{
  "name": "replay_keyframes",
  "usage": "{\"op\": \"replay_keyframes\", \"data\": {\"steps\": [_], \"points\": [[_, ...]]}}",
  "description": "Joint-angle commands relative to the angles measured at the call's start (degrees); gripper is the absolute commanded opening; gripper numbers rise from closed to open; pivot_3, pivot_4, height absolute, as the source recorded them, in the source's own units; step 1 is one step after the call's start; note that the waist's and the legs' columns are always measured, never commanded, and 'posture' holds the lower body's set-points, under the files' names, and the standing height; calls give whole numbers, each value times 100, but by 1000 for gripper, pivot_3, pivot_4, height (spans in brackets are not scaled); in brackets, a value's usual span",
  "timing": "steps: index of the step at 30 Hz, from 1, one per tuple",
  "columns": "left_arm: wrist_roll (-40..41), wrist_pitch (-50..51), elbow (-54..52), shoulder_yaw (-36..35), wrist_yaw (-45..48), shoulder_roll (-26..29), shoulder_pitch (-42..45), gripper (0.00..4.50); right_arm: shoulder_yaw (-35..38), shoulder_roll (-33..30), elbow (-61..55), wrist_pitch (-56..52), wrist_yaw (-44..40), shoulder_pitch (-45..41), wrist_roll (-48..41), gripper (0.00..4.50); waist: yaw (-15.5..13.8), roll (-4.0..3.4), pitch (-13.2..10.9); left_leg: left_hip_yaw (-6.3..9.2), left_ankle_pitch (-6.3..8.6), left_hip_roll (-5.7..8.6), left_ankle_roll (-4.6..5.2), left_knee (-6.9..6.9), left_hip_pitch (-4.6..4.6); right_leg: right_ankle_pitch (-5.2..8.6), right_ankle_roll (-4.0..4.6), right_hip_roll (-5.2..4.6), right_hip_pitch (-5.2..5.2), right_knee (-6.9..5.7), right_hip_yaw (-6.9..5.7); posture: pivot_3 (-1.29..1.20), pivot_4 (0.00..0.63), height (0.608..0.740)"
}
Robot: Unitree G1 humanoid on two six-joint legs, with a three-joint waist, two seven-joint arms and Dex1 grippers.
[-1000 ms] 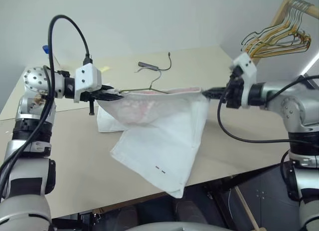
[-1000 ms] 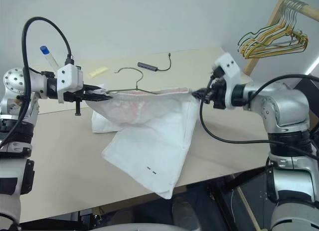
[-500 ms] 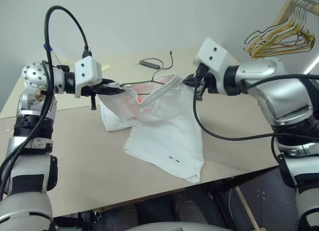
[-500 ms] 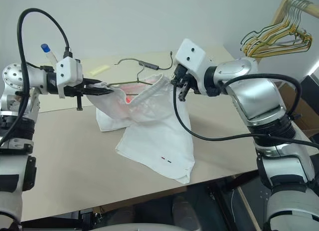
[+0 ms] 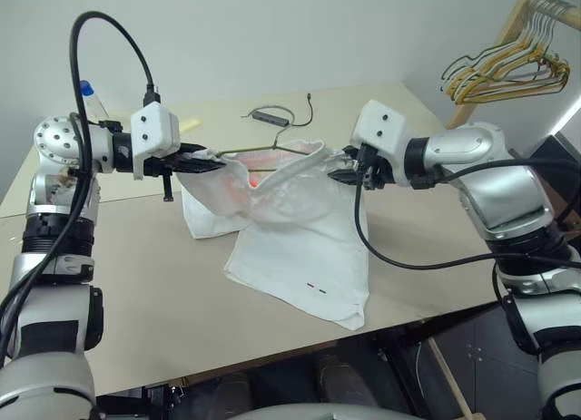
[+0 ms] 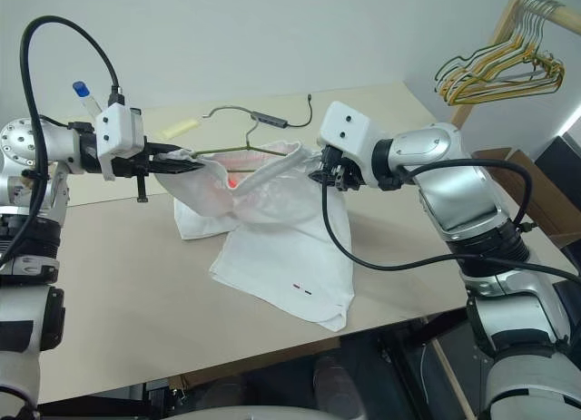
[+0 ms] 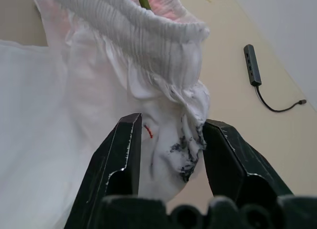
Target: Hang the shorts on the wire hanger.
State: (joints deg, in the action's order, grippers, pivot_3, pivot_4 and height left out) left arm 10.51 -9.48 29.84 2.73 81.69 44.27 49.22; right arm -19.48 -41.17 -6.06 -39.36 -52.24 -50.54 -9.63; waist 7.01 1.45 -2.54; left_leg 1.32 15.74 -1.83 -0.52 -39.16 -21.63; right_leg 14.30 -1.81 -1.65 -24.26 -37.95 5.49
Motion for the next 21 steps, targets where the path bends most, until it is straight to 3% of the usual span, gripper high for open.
{"op": "replay_keyframes", "data": {"steps": [1,8,21], "points": [[18,-82,-131,-69,-36,41,74,58,292,62,26,82,70,-58,57,2193,1,0,0,0,0,0,0,0,0,0,0,0,0,0,0,-49,0,740],[128,-40,-242,-56,125,8,42,58,398,61,152,126,-77,-119,11,2193,-1,0,0,1,0,1,0,0,-1,0,0,-1,1,1,-1,-51,0,740],[338,-46,-453,-128,437,-87,-6,58,442,277,587,380,-1091,-282,-438,2193,14,0,0,1,0,1,0,0,3,0,0,-1,3,0,0,-45,0,740]]}}
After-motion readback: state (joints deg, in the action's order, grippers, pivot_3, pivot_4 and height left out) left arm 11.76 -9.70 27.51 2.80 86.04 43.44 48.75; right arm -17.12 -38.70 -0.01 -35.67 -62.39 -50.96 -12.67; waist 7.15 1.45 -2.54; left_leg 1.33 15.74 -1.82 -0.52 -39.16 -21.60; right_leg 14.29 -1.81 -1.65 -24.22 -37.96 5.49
